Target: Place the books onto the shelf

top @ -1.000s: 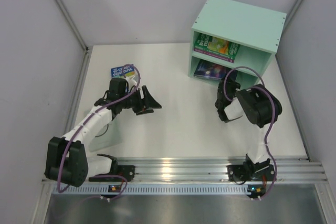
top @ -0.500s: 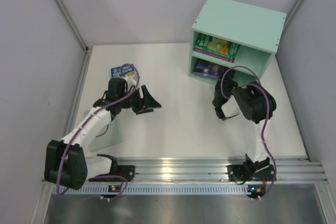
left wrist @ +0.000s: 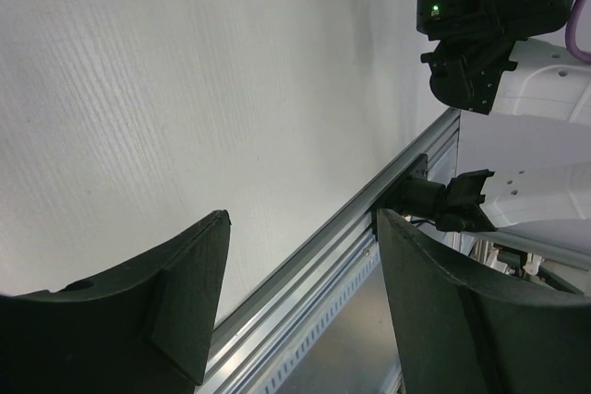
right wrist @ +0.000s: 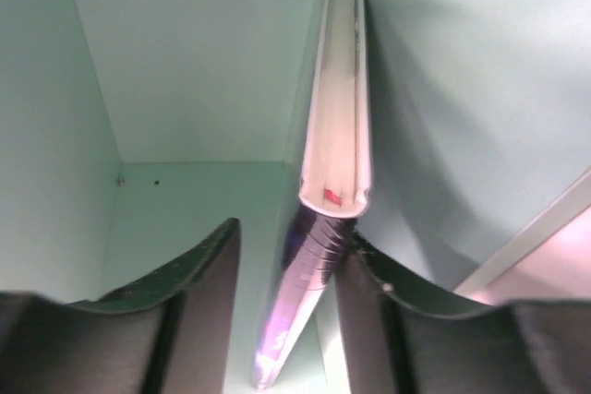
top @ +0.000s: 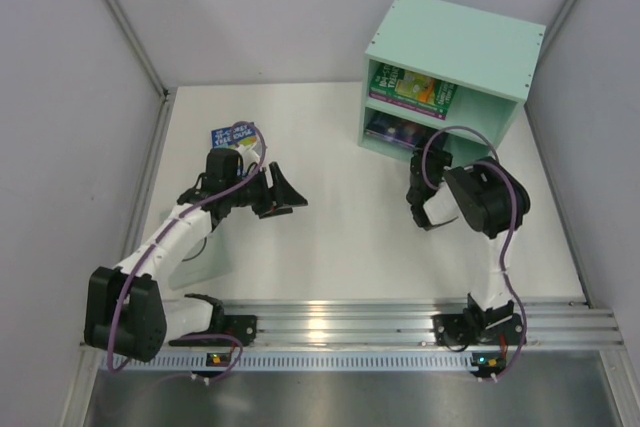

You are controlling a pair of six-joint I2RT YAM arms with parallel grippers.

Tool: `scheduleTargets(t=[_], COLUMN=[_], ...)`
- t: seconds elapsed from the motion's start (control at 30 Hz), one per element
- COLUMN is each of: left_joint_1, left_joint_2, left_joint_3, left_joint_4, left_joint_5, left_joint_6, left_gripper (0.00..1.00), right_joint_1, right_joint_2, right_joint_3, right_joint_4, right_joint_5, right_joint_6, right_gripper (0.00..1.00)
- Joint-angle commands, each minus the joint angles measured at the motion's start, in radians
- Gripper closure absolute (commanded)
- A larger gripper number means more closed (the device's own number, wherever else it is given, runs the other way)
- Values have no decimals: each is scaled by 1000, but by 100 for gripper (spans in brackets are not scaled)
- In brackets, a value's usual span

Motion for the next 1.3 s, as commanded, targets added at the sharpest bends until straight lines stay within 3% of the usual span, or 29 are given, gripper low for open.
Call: scheduleTargets(t=[0.0, 0.23, 0.43, 0.8, 0.93, 1.07, 1.27], left_joint_1=[4, 4, 4, 4, 4, 4, 4], left_joint_2=[-31, -35, -35, -38, -38, -41, -57], left_joint_3=[-3, 6, -10, -5, -8, -8, -5], left_joint_4=[45, 36, 37, 34, 34, 29, 20], left_joint_5=[17, 3, -6, -13, -16, -22, -32], left_joint_6=[17, 21, 21, 26, 27, 32, 40], left_gripper=[30, 30, 30, 30, 30, 30, 30], right_joint_1=[1, -2, -4, -9, -18, -30, -47], right_joint_2=[-108, -249, -312, -396, -427, -453, -492], right_joint_3=[-4, 30, 105, 91, 99, 129, 166], right_joint_4=[21, -391, -667, -807, -891, -1014, -1161], right_joint_5=[-62, -119, -179, -222, -246, -280, -368], right_joint_6=[26, 83, 78, 22, -11, -89, -448], right_gripper=[54, 43, 43, 38, 43, 50, 54])
